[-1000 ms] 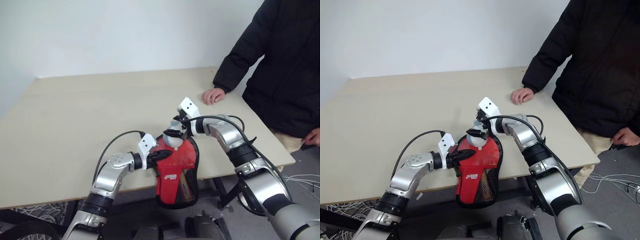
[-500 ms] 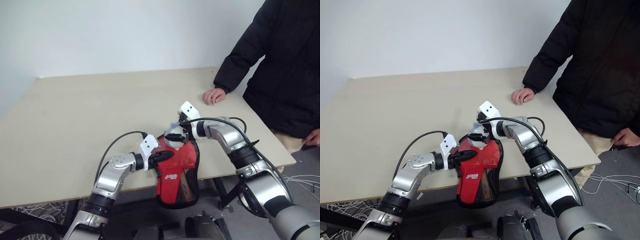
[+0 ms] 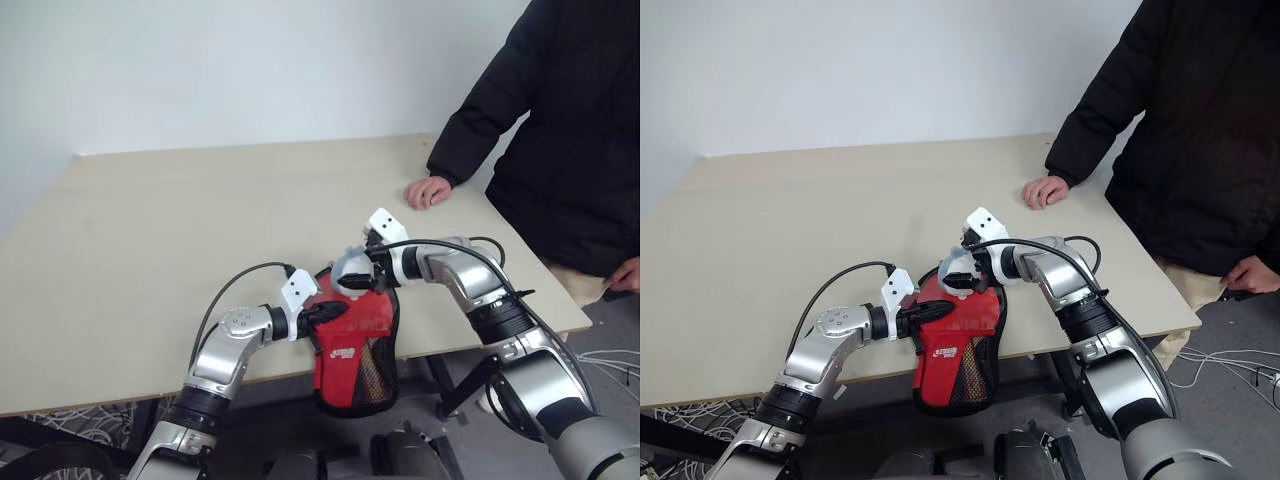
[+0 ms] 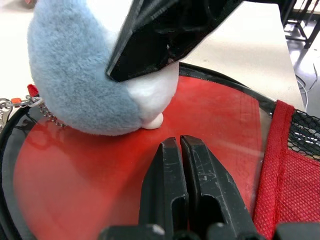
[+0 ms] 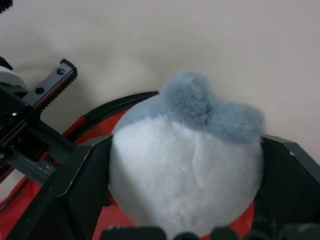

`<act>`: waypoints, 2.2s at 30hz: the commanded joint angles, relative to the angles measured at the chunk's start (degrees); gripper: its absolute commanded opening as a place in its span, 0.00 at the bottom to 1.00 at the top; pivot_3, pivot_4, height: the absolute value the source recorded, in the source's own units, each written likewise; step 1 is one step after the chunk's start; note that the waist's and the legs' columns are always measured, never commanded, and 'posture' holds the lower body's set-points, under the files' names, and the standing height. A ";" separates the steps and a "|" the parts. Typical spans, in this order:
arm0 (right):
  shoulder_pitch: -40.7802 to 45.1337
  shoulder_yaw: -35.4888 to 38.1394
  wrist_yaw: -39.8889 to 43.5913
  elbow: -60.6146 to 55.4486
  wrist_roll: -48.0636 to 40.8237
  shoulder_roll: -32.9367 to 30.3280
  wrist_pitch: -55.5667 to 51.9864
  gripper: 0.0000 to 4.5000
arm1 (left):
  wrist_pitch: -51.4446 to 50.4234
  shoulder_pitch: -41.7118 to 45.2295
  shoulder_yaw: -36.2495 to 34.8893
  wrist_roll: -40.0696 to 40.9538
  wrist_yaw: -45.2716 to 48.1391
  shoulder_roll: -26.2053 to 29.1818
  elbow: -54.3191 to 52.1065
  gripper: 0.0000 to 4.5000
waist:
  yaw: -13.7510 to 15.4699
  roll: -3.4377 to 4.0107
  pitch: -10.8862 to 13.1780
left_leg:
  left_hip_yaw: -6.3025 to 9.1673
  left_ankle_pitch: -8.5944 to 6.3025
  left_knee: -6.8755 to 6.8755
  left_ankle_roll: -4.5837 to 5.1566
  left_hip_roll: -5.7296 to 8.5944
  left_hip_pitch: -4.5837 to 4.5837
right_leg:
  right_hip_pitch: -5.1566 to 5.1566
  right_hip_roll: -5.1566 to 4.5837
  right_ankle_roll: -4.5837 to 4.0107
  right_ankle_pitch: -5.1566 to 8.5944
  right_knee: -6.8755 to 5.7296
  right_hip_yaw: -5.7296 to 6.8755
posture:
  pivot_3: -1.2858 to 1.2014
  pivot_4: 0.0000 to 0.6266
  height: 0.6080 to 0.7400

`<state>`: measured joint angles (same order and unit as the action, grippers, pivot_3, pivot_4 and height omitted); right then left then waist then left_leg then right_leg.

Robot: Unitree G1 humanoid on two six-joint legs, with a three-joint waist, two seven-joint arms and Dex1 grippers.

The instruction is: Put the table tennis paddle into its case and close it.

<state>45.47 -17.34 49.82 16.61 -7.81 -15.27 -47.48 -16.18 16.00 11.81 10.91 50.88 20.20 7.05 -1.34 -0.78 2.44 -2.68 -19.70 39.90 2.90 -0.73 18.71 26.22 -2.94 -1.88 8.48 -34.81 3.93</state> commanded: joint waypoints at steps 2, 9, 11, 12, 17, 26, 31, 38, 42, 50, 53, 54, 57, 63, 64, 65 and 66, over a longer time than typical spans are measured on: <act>0.37 -0.26 -0.43 -1.01 0.34 -0.51 1.30 0.96 | 1.12 0.92 0.01 0.10 -0.15 -0.39 -1.06 0.00 | -0.01 0.00 0.00 | 0.00 0.00 0.00 0.00 0.00 0.00 | 0.00 0.00 0.00 0.00 0.00 -0.01 | 0.52 0.00 1.00; 1.38 -0.90 -1.10 1.75 0.99 0.39 3.37 0.60 | 1.43 1.04 -0.04 -0.09 -0.31 -0.38 -1.00 0.00 | -0.01 0.00 0.00 | 0.00 0.00 0.02 0.00 0.01 0.00 | -0.01 0.00 0.00 0.00 0.00 -0.01 | 0.52 0.00 1.00; 1.86 -0.88 -1.25 2.85 1.24 0.76 4.16 0.49 | 1.47 1.14 -0.02 -0.12 -0.31 -0.42 -0.89 0.00 | 0.00 0.00 0.00 | 0.00 0.00 0.02 0.00 0.01 -0.01 | -0.01 0.00 0.00 0.00 -0.01 -0.01 | 0.52 0.00 1.00; 2.18 -0.82 -1.35 3.52 1.35 0.99 4.59 0.46 | 1.49 1.21 -0.02 -0.13 -0.32 -0.46 -0.81 0.00 | 0.00 0.00 0.00 | 0.00 0.00 0.02 0.00 0.01 -0.01 | -0.02 0.00 0.00 0.00 -0.01 -0.01 | 0.52 0.00 1.00; 3.77 -0.72 -1.32 6.30 1.68 1.96 6.53 0.24 | 1.65 1.34 -0.14 -0.40 -0.26 -0.65 -0.52 0.00 | -0.01 0.00 0.00 | 0.01 0.00 0.04 0.00 0.00 -0.02 | -0.03 0.00 0.00 0.00 -0.02 0.00 | 0.52 0.00 1.00; 7.29 -1.18 -0.95 12.60 2.78 3.19 10.52 0.07 | 1.67 1.55 -0.21 -0.51 -0.06 -0.68 -0.27 0.00 | -0.02 0.00 0.00 | 0.00 0.00 0.05 0.00 0.00 -0.01 | -0.02 0.00 -0.01 -0.01 -0.03 -0.01 | 0.52 0.00 1.00; 9.42 -0.78 -0.33 16.02 2.90 3.54 11.43 0.07 | 1.31 2.00 -0.23 -0.25 -0.35 -1.23 -0.85 0.00 | -0.01 0.00 0.00 | 0.00 0.00 0.05 0.01 0.00 -0.01 | -0.02 -0.01 -0.01 -0.01 -0.03 -0.01 | 0.52 0.00 1.00; 12.32 -0.19 0.54 21.02 3.25 4.09 13.46 0.07 | 1.15 5.13 0.01 -1.04 -2.82 -3.83 -1.21 0.00 | 0.07 0.00 0.00 | 0.01 0.00 0.08 0.01 0.02 0.02 | -0.02 -0.03 -0.02 -0.03 -0.03 0.00 | 0.52 0.00 1.00; 13.52 0.58 1.10 23.27 3.12 4.56 13.83 0.07 | 1.13 7.40 0.15 -1.24 -3.55 -4.83 -1.29 0.00 | -0.01 0.00 -0.01 | 0.01 0.00 0.09 0.02 0.02 0.03 | -0.02 -0.02 -0.06 -0.06 -0.02 -0.02 | 0.52 0.00 1.00; 14.53 1.01 1.45 26.14 3.70 5.76 15.10 0.07 | -0.86 9.51 0.81 -0.78 -2.92 -5.36 -1.21 0.00 | -0.13 0.01 -0.01 | -0.01 0.00 0.09 0.02 0.00 0.03 | 0.00 0.00 -0.09 -0.08 -0.03 -0.04 | 0.52 0.00 1.00; 15.21 1.33 0.94 27.96 3.96 6.41 16.36 0.07 | 0.28 9.43 0.98 -1.39 -3.15 -5.78 0.95 0.00 | -0.13 0.02 -0.01 | -0.01 0.00 0.09 0.02 0.00 0.02 | -0.01 0.01 -0.09 -0.08 -0.04 -0.04 | 0.52 0.00 1.00; 15.65 1.56 0.56 29.08 4.09 6.70 17.05 0.07 | 0.79 9.15 1.22 -1.68 -3.21 -5.90 1.75 0.00 | -0.13 0.01 -0.01 | -0.01 0.00 0.09 0.02 0.01 0.02 | -0.01 0.01 -0.09 -0.08 -0.04 -0.04 | 0.52 0.00 1.00; 17.05 2.25 -0.32 32.44 4.41 7.48 19.00 0.07 | 2.34 8.30 1.70 -2.53 -3.45 -6.12 4.49 0.00 | -0.17 0.02 -0.01 | -0.03 0.00 0.09 0.02 0.01 0.02 | -0.01 0.02 -0.09 -0.08 -0.04 -0.06 | 0.52 0.00 1.00; 19.67 3.75 -1.49 38.31 4.68 8.72 21.92 0.07 | 5.93 6.65 1.31 -3.67 -3.80 -6.15 9.90 0.00 | -0.14 0.02 -0.02 | -0.03 0.00 0.09 0.02 -0.01 0.02 | 0.01 0.02 -0.11 -0.09 -0.04 -0.05 | 0.52 0.00 1.00; 19.92 4.04 -1.62 39.03 4.82 8.92 22.27 0.07 | 6.45 6.48 1.23 -3.78 -3.77 -6.14 10.55 0.00 | -0.14 0.02 -0.02 | -0.03 0.00 0.09 0.02 -0.02 0.03 | 0.00 0.01 -0.11 -0.09 -0.04 -0.05 | 0.52 0.00 1.00; 20.12 4.29 -1.67 39.58 4.97 9.07 22.55 0.07 | 6.85 6.39 1.20 -3.86 -3.73 -6.13 10.95 0.00 | -0.14 0.03 -0.03 | -0.03 0.00 0.09 0.02 -0.02 0.02 | -0.01 0.00 -0.11 -0.09 -0.04 -0.05 | 0.52 0.00 1.00; 20.25 4.45 -1.78 40.15 5.18 9.23 22.97 0.07 | 7.25 6.23 1.26 -3.97 -3.61 -6.02 11.43 0.00 | -0.14 0.04 -0.03 | -0.04 0.00 0.09 0.02 -0.02 0.01 | -0.01 0.00 -0.11 -0.09 -0.04 -0.06 | 0.52 0.00 1.00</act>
<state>63.12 -14.25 48.35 56.71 -2.91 -6.01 -26.00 -10.04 22.32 13.17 7.48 47.32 14.18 17.69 -1.48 -0.75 2.41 -2.71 -19.71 39.99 2.91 -0.75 18.72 26.20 -2.94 -2.00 8.39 -34.86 3.87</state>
